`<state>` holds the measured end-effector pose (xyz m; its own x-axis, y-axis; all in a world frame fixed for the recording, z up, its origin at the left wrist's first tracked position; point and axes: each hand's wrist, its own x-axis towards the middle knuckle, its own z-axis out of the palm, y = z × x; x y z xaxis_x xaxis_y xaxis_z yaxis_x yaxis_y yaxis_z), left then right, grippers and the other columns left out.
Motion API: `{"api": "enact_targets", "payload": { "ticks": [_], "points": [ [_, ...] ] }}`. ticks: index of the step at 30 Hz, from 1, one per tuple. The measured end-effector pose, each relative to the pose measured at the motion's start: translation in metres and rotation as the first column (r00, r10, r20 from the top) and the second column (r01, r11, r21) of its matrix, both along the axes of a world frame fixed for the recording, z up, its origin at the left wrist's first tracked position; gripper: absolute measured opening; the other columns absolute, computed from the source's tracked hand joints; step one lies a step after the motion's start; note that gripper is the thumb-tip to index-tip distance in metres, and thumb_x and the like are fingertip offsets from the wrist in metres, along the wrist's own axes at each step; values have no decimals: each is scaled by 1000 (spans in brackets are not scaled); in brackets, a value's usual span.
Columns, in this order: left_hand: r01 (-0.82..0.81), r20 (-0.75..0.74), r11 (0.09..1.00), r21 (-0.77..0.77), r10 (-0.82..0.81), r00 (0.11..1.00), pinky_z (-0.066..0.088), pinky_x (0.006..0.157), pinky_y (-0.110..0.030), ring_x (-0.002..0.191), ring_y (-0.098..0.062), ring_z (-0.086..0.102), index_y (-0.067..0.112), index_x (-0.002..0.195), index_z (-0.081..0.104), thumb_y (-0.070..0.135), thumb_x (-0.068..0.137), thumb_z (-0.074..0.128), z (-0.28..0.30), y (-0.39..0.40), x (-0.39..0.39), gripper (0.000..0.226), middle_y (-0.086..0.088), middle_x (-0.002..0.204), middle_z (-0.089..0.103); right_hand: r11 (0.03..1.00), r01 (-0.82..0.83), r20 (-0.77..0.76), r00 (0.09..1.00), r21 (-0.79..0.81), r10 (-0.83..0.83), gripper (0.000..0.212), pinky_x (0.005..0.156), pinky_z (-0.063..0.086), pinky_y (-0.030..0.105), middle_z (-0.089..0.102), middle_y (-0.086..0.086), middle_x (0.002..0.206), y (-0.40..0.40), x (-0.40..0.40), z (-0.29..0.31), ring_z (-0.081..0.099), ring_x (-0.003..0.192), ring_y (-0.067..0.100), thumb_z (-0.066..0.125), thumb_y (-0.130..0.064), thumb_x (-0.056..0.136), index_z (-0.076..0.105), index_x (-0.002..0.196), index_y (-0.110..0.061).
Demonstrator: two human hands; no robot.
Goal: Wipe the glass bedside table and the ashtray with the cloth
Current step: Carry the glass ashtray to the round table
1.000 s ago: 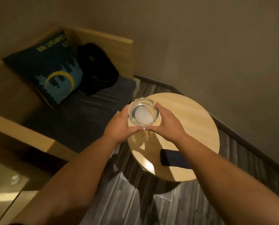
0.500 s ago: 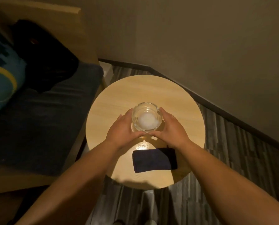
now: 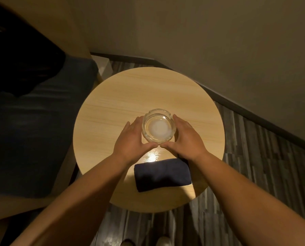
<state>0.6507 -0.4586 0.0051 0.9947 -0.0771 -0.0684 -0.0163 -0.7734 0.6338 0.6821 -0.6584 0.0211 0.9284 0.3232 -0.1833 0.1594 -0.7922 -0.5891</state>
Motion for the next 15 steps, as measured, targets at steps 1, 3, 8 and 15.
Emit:
{"api": "enact_targets", "payload": {
  "ticks": [1, 3, 8, 15],
  "points": [
    [1, 7, 1000, 13, -1, 1000, 10, 118, -32, 127, -14, 46, 27, 143, 30, 66, 71, 69, -2, 0, 0, 91, 13, 138, 47, 1000, -4, 11, 1000, -2, 4, 108, 113, 23, 34, 31, 3, 155, 0, 0, -1, 26, 142, 22, 78, -56, 68, 21, 151, -16],
    [2, 21, 999, 44, -3, 1000, 9, 118, -31, 129, -14, 44, 25, 144, 29, 65, 71, 69, -5, 0, 1, 92, 9, 141, 46, 1000, -7, 22, 1000, -9, 7, 108, 114, 22, 35, 30, 3, 156, -1, 1, -3, 25, 143, 22, 78, -54, 69, 21, 151, -16],
    [9, 42, 994, 112, -14, 999, 13, 119, -34, 134, -18, 41, 21, 146, 26, 66, 72, 68, -11, 2, 1, 97, 2, 147, 42, 1000, -19, 30, 999, -21, 20, 108, 115, 21, 35, 29, 4, 156, 0, 1, -7, 24, 143, 22, 77, -54, 70, 20, 152, -15],
    [20, 40, 987, 157, -27, 999, 15, 120, -36, 139, -19, 35, 19, 148, 23, 66, 73, 68, -17, 4, 2, 99, -3, 150, 40, 998, -35, 41, 998, -50, 37, 107, 116, 19, 35, 28, 5, 157, -1, 0, -8, 22, 144, 22, 76, -53, 73, 16, 152, -14]
  ]
}}
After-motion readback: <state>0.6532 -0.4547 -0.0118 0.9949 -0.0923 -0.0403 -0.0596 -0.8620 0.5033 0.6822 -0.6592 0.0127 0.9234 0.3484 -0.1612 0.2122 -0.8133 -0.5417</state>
